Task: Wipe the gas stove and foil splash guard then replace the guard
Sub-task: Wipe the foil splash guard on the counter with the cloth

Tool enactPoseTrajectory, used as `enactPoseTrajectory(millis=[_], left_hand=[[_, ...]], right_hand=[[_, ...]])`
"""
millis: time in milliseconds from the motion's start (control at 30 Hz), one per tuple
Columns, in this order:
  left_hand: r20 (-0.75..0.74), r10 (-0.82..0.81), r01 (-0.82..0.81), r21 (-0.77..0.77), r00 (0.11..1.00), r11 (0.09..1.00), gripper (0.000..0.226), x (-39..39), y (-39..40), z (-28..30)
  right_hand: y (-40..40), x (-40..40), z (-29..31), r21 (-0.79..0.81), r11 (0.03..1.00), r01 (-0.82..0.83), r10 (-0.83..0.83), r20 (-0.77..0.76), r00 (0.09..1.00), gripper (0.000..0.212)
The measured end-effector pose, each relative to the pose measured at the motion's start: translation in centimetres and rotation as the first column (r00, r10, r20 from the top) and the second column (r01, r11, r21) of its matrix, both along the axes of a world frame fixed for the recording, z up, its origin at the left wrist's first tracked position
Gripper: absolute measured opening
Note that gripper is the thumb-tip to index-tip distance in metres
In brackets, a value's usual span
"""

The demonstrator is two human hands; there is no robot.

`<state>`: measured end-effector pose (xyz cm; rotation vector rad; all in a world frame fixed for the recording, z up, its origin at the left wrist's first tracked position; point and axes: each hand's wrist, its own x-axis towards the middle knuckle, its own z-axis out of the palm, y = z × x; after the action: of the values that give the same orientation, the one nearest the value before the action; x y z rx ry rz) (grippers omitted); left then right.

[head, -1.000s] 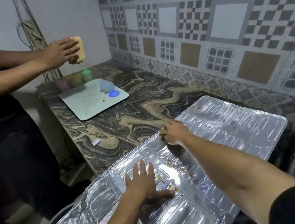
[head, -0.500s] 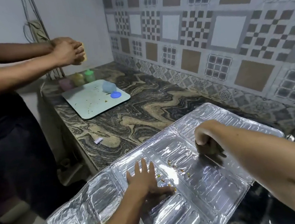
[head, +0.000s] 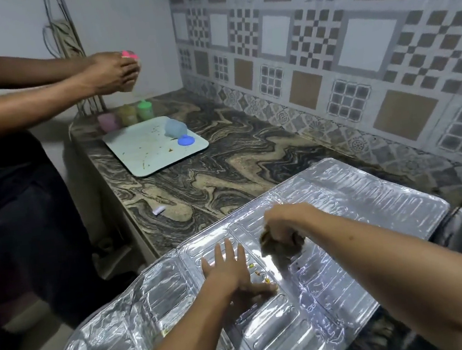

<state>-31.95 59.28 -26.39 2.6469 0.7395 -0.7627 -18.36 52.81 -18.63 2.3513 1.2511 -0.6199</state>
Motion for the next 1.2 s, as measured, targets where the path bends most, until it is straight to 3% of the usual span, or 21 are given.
enactPoseTrajectory(millis=[133,233,300,400,467,567,667,733,867,1000,1100,1167,1200], left_hand=[[-0.007,0.010,-0.010,-0.004,1.000,1.000,0.131,0.0,0.0,0.2],[-0.001,0.015,-0.015,-0.007,1.000,1.000,0.130,-0.3,-0.3,0.6],[0.008,0.018,-0.018,-0.004,1.000,1.000,0.129,-0.4,-0.5,0.8],[0.037,0.054,-0.054,-0.005,0.998,0.999,0.131,-0.2,-1.1,0.6],[0.057,0.090,-0.089,-0.010,0.994,0.996,0.134,0.1,-1.7,0.5],[0.074,0.142,-0.140,-0.031,0.987,0.990,0.137,0.8,-2.3,0.2],[0.088,0.168,-0.165,-0.034,0.982,0.986,0.137,1.2,-2.8,0.1],[0.096,0.167,-0.164,-0.032,0.981,0.986,0.136,1.3,-3.1,-0.1],[0.097,0.159,-0.157,-0.022,0.983,0.987,0.134,1.3,-3.3,-0.1],[0.125,0.168,-0.164,-0.043,0.978,0.986,0.133,1.2,-3.3,-0.2],[0.122,0.164,-0.160,-0.048,0.979,0.986,0.133,1.1,-3.3,-0.4],[0.115,0.162,-0.157,-0.054,0.980,0.986,0.134,1.2,-3.3,-0.3],[0.109,0.161,-0.156,-0.055,0.981,0.986,0.134,1.2,-3.3,-0.3]], right_hand=[[-3.2,-0.9,1.0,-0.285,0.959,-0.009,0.020,0.036,0.999,0.037],[-5.2,-1.5,2.1,-0.411,0.912,0.003,0.004,0.016,1.000,0.025],[-6.9,-1.0,2.3,-0.422,0.902,0.086,-0.121,-0.058,0.991,0.020],[-9.8,1.5,2.3,-0.201,0.924,0.325,-0.376,-0.328,0.867,0.019],[-10.7,3.2,3.3,-0.020,0.844,0.536,-0.470,-0.508,0.722,0.012],[-10.8,5.3,5.0,0.110,0.712,0.694,-0.420,-0.725,0.546,0.010],[-9.7,6.5,5.7,0.147,0.570,0.808,-0.301,-0.878,0.372,0.025],[-8.3,7.1,5.4,0.187,0.438,0.879,-0.253,-0.913,0.320,0.033],[-5.2,7.3,4.4,0.202,0.242,0.949,-0.295,-0.916,0.271,0.031],[-3.1,6.6,3.7,0.142,0.272,0.952,-0.251,-0.944,0.213,0.008],[-2.2,6.3,3.4,0.150,0.338,0.929,-0.156,-0.965,0.213,0.018],[-1.7,6.4,3.2,0.217,0.364,0.906,-0.141,-0.948,0.284,0.026],[-1.3,6.6,2.9,0.327,0.393,0.859,-0.176,-0.891,0.420,0.028]])
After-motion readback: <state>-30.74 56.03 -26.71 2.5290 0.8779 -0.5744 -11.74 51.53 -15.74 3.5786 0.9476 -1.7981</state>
